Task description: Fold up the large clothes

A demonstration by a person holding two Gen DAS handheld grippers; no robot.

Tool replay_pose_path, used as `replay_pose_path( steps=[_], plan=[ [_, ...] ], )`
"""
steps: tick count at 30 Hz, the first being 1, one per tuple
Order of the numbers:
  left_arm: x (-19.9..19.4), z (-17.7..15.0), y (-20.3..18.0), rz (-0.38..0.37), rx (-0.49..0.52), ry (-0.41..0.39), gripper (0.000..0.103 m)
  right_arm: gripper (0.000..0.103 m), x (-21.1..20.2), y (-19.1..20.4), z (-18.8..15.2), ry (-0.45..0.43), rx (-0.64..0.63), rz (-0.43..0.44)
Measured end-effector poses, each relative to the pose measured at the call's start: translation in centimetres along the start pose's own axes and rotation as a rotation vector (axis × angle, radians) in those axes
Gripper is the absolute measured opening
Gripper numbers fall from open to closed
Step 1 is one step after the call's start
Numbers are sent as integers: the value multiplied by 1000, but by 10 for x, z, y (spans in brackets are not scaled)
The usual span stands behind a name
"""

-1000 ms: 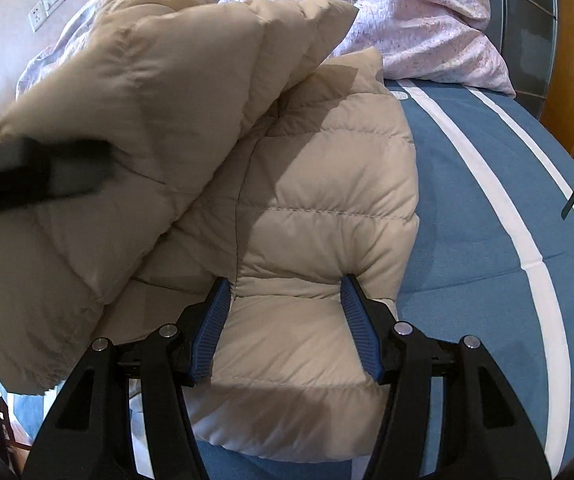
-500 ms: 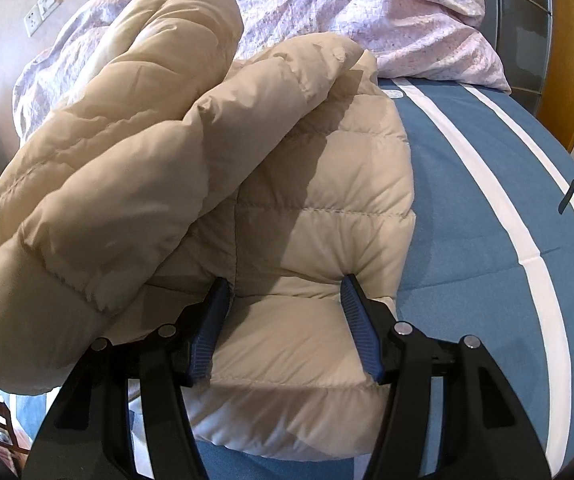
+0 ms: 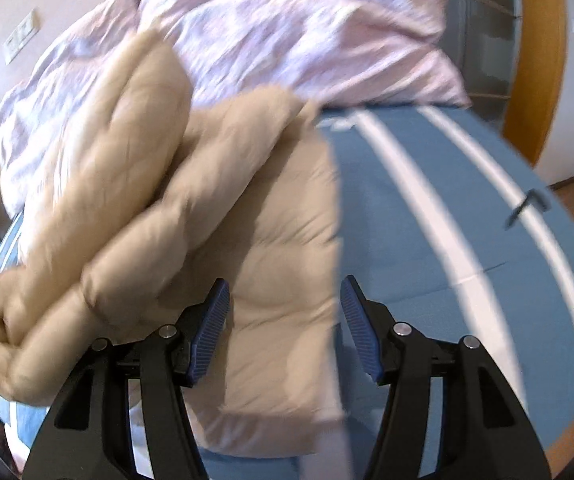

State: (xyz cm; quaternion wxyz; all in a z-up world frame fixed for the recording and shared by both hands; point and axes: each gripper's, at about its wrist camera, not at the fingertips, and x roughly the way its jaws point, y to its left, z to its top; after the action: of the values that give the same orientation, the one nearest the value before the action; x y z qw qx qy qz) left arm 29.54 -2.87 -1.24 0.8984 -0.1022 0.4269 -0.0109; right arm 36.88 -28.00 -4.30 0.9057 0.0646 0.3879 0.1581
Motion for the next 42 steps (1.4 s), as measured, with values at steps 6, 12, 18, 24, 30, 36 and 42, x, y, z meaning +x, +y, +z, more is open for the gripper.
replay_pose_path(
  steps=[6,12,18,24,30,36,42],
  plan=[
    [20,-5,-11,-17,-5,7,72,58,-38,9,40,-114,-18,66],
    [29,-7,-22,-23,8,5,73,42,-29,60,65,-101,-101,185],
    [33,-8,-24,-20,22,5,74,36,-2,90,69,-69,-165,166],
    [31,-8,-20,-55,16,-2,74,19,39,65,53,35,-117,72],
    [26,-8,-22,-80,27,-14,73,16,58,46,33,72,-87,33],
    [15,-4,-21,-105,23,-19,69,16,71,39,22,75,-97,12],
    [-10,18,-10,-81,26,-79,70,16,80,31,18,71,-89,7]
  ],
)
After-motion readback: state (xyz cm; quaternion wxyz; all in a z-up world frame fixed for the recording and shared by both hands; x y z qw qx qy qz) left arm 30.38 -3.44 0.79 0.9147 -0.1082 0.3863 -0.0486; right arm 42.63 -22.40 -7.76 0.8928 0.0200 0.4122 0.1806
